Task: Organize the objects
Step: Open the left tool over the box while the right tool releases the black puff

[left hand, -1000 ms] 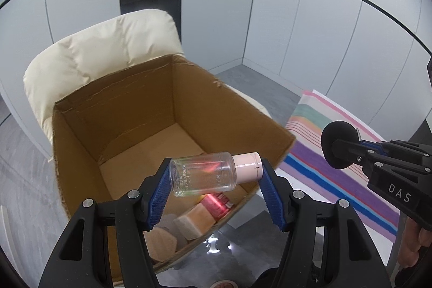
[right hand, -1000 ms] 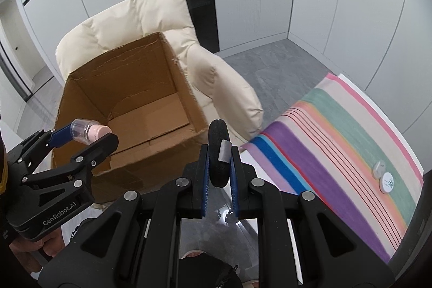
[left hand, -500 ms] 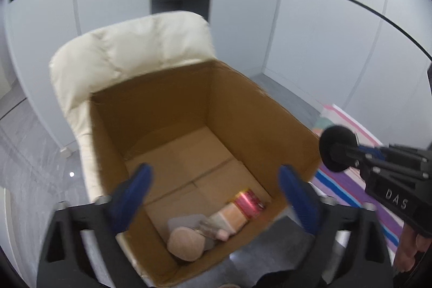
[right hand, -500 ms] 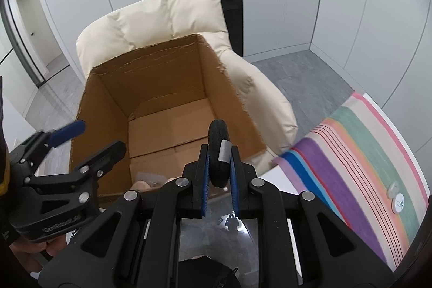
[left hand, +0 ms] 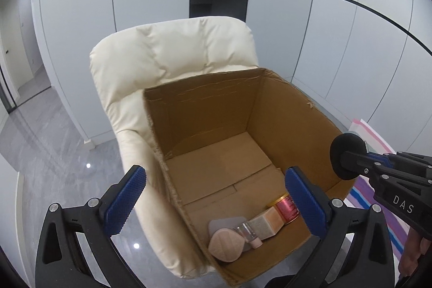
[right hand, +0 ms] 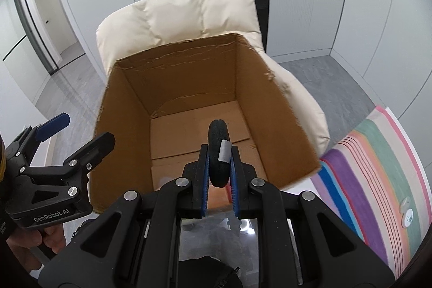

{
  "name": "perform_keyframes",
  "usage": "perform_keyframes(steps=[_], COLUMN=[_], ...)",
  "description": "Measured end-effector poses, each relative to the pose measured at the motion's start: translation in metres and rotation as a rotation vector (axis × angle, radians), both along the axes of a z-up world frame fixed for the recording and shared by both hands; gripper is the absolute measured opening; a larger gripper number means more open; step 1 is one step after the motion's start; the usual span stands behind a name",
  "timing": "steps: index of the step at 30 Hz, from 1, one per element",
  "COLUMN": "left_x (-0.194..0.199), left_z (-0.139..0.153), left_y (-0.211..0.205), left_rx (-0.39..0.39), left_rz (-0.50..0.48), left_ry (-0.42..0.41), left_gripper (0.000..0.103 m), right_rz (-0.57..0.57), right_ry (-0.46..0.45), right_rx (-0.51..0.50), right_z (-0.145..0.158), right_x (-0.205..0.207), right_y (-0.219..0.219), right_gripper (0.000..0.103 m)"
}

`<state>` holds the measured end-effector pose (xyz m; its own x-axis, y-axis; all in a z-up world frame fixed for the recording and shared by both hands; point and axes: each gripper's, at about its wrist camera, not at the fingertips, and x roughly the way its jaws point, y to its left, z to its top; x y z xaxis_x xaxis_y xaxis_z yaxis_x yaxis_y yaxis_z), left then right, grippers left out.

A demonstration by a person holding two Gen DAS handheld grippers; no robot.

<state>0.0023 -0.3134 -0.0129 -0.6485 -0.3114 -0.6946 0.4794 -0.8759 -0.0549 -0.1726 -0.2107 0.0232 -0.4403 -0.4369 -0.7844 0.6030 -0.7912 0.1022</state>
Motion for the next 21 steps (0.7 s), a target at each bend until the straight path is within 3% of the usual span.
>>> perform_keyframes(steps=[5,8,13,21], left_x=[0.007,0.008,0.005,-0.006], left_z=[0.000,0.000,-0.001,-0.001], left_y=[-0.011,-0.015,-0.012,0.003], left_rx=[0.004,0.008,0.012,0.008], left_rz=[0.017,0.026,0.019,-0.001], left_ry=[0.006,0.008,0.004,0.002], left_gripper=[0.103,0.103,0.103,0.103], right_rz=[0.017,0.009,-0.014,-0.059], right_ry=[-0.006,0.002,0.001,0.006], right_rx=[-0.008,0.004,-0.003,-0.008], right_z=[-0.001,-0.002,0.000,0.001], right_x=[0.000,0.001,-0.001,-0.006], right_y=[-0.012,-0.015,-0.010,0.009], right_gripper=[0.015,0.020,0.044,0.061])
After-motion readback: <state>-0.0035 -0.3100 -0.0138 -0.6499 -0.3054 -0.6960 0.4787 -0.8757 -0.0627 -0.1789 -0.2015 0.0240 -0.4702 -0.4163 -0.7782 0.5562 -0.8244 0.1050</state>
